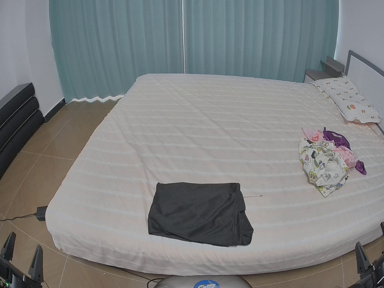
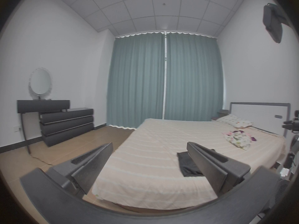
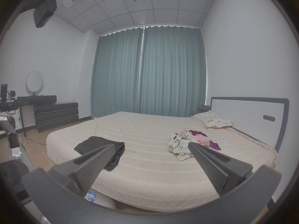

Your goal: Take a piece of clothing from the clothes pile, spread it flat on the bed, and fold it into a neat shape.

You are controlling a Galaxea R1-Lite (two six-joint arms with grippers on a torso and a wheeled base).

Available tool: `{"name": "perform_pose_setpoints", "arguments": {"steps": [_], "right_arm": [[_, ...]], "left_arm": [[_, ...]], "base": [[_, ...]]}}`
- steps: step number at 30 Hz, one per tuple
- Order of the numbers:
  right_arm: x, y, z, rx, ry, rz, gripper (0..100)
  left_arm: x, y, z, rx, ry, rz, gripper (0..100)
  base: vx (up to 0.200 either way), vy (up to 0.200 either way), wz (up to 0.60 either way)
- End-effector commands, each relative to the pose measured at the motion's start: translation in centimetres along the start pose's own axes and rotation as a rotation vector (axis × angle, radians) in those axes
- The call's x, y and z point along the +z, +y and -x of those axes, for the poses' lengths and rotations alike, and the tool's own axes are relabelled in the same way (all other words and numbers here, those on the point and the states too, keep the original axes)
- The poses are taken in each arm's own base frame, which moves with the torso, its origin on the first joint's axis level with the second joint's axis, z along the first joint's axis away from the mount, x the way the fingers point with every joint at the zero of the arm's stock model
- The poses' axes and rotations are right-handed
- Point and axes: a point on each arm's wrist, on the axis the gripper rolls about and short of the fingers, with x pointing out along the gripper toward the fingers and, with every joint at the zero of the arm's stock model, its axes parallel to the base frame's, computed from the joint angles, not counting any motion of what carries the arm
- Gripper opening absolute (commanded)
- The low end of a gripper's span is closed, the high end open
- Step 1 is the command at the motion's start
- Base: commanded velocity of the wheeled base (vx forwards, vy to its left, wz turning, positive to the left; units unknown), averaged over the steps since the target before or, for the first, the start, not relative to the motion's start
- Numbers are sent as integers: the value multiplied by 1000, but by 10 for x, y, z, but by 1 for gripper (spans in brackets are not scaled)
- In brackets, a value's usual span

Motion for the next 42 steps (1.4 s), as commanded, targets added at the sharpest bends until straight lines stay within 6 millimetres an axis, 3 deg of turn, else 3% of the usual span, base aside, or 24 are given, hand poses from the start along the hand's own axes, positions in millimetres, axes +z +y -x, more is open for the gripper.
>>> {"name": "perform_pose_setpoints", "arguments": {"steps": [1,5,8,10,15,28,42], "right_arm": [[-2,0,0,-15,-14,-7,100],[27,-1,8,36,-135,-1,100],[-3,1,0,23,-19,7,100],[-8,0,-1,-34,47,-60,100],[-8,0,-3,-54,129,-90,100],[-8,0,-1,-51,43,-95,100],[-8,0,0,-46,37,-104,100]], "left_arm": [[-6,0,-2,-33,31,-54,100],[-11,0,-1,-33,82,-107,100],[-11,0,-1,-31,84,-89,100],[-11,0,-1,-28,84,-69,100],[-11,0,-1,-23,79,-88,100],[-11,1,-5,-37,142,-33,100],[-11,0,0,-8,73,-53,100]], "base": [[0,0,0],[0,0,0],[0,0,0],[0,0,0],[0,0,0],[0,0,0],[0,0,0]]}}
